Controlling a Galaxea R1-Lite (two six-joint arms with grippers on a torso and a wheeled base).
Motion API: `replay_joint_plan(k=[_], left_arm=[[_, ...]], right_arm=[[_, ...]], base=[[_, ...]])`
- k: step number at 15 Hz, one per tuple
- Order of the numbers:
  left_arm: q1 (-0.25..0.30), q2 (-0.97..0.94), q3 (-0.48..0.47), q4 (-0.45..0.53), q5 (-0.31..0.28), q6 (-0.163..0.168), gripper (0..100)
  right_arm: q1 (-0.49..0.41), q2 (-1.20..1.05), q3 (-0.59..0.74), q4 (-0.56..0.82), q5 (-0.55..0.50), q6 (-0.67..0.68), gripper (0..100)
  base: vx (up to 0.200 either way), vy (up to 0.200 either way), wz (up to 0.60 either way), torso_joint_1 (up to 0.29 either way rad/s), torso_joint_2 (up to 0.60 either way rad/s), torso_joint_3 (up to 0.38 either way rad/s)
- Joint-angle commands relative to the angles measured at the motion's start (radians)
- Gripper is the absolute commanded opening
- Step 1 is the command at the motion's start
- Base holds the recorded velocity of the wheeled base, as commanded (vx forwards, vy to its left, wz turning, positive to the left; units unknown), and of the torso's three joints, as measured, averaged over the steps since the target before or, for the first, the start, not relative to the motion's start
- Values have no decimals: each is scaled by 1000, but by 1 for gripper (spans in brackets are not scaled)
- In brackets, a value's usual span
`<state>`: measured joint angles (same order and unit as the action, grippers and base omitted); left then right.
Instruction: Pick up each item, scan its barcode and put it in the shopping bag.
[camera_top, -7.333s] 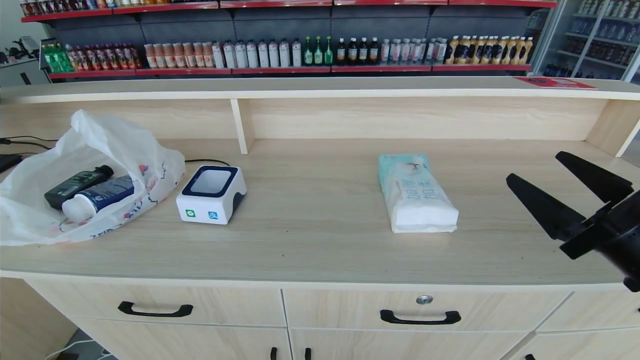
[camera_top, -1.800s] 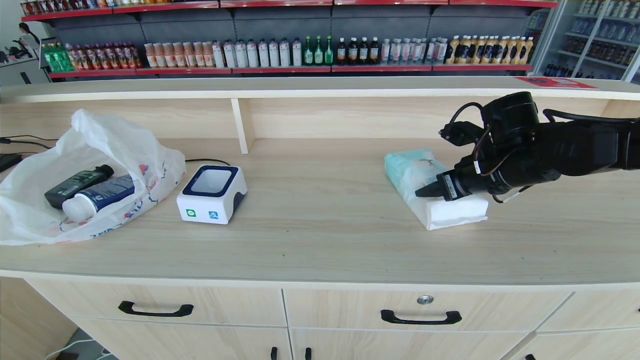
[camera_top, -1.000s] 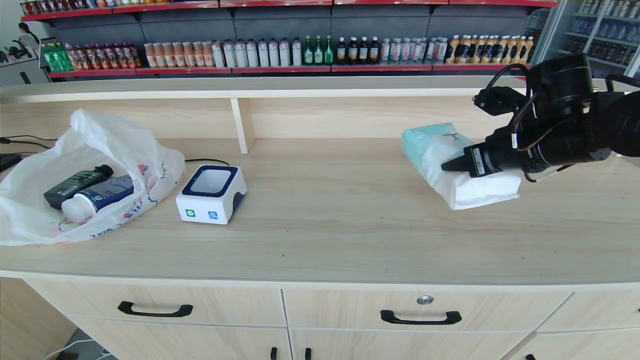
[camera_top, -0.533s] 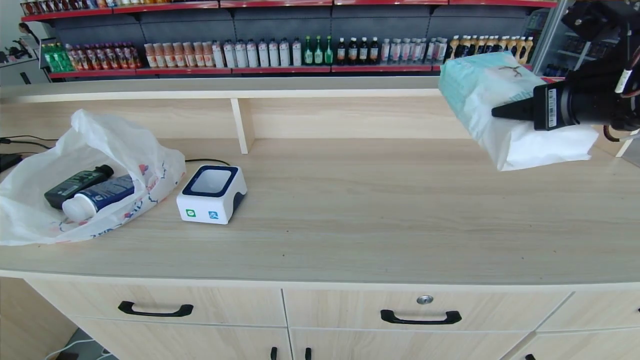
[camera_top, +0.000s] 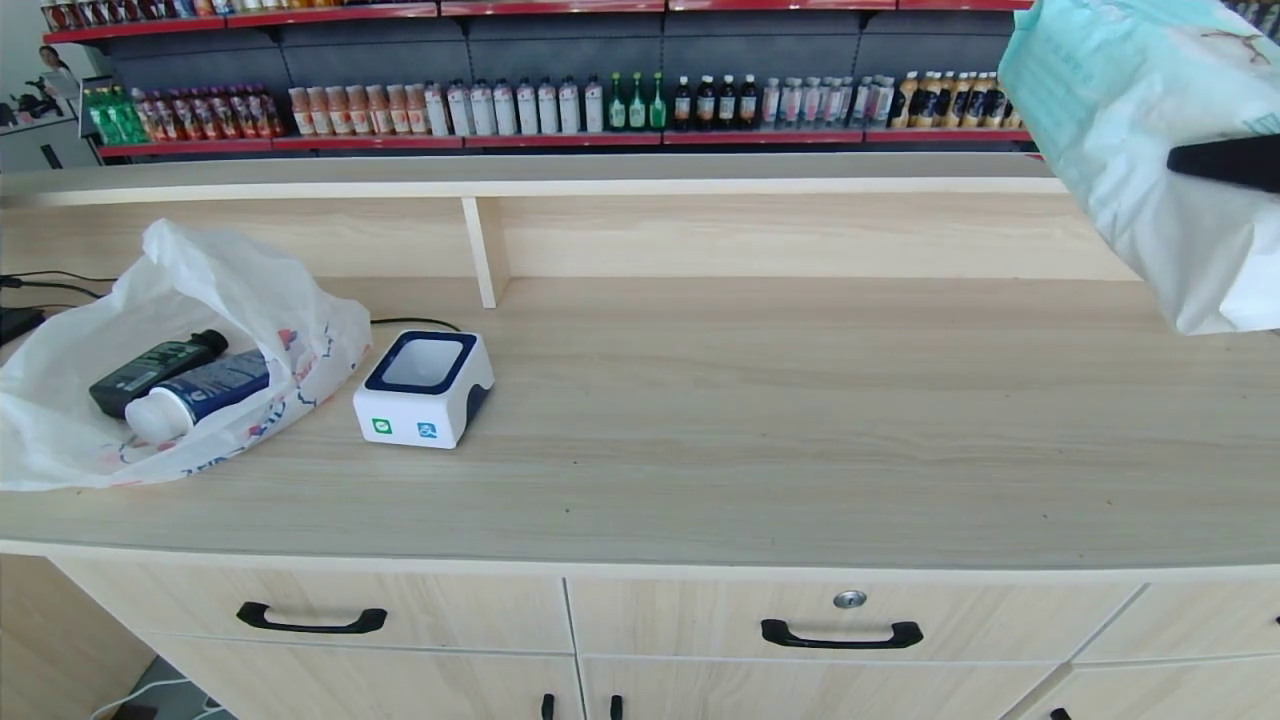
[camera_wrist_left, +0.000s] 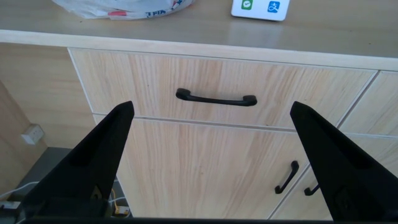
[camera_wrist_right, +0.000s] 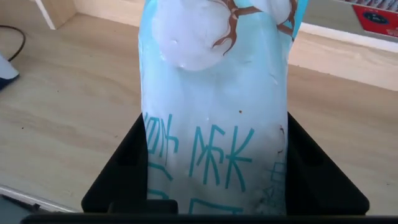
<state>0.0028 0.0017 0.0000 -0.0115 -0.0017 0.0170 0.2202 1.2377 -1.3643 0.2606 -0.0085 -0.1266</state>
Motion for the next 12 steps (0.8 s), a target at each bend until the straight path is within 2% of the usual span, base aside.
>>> replay_joint_plan(k=[1,5,7,10,12], left_arm=[[0,0,0,-1,0,0,100],[0,0,0,-1,0,0,100],[0,0,0,-1,0,0,100],[0,0,0,-1,0,0,100],[0,0,0,-1,0,0,100]], right_arm=[[1,-142,111,0,61,61,0],[1,-156,143,-9,228,288,0],[-1,-156,192,-32,315,358,0],[-1,-168,359,-219,395,429,0],[1,-170,452,-308,410,453,0]], base=[[0,0,0,0,0,0],[0,0,0,0,0,0],[0,0,0,0,0,0],[0,0,0,0,0,0],[0,0,0,0,0,0]])
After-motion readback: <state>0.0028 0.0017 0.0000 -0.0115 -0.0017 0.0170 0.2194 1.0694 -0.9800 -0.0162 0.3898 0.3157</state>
